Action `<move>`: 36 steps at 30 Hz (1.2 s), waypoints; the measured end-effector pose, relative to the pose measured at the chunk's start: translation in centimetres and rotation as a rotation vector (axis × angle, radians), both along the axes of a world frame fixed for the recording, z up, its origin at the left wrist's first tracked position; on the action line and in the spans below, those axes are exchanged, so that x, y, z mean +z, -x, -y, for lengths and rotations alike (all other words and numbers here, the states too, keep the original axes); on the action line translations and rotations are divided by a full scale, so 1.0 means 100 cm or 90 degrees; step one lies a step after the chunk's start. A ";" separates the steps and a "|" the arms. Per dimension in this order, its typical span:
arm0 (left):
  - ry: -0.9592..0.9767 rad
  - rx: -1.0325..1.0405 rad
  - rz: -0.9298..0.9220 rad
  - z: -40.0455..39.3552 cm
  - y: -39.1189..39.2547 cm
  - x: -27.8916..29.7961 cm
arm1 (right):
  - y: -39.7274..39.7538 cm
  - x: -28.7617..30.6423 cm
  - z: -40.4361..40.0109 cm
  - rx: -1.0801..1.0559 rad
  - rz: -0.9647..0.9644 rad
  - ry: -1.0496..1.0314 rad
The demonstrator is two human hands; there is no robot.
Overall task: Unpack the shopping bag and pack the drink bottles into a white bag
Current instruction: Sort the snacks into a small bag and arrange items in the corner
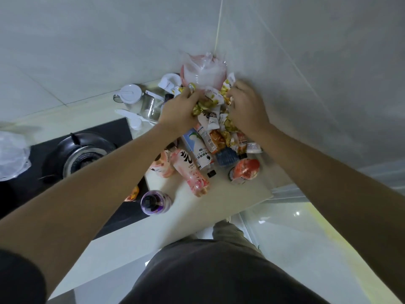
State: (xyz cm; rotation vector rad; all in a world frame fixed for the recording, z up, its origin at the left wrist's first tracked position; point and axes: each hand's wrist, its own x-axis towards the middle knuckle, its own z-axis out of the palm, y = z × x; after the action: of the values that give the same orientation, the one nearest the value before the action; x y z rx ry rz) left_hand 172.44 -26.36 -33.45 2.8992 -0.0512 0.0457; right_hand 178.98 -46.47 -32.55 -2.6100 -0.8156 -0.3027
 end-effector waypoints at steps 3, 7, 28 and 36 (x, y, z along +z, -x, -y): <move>0.005 0.012 0.020 -0.010 0.019 0.014 | 0.018 0.014 -0.006 0.005 0.002 -0.076; 0.004 0.036 0.053 -0.022 0.052 0.033 | 0.041 0.024 -0.012 0.024 -0.016 -0.136; -0.063 0.527 0.160 -0.066 0.445 0.090 | 0.306 0.053 -0.162 0.467 -0.146 -0.234; -0.028 0.725 0.167 -0.111 0.650 0.064 | 0.485 0.032 -0.270 0.634 -0.194 -0.193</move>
State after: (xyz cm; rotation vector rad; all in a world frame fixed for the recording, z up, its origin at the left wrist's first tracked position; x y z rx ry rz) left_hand 107.41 -15.25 -27.09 2.5214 1.5161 0.6039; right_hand 130.44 -19.50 -29.35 -1.6421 -1.6398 0.2337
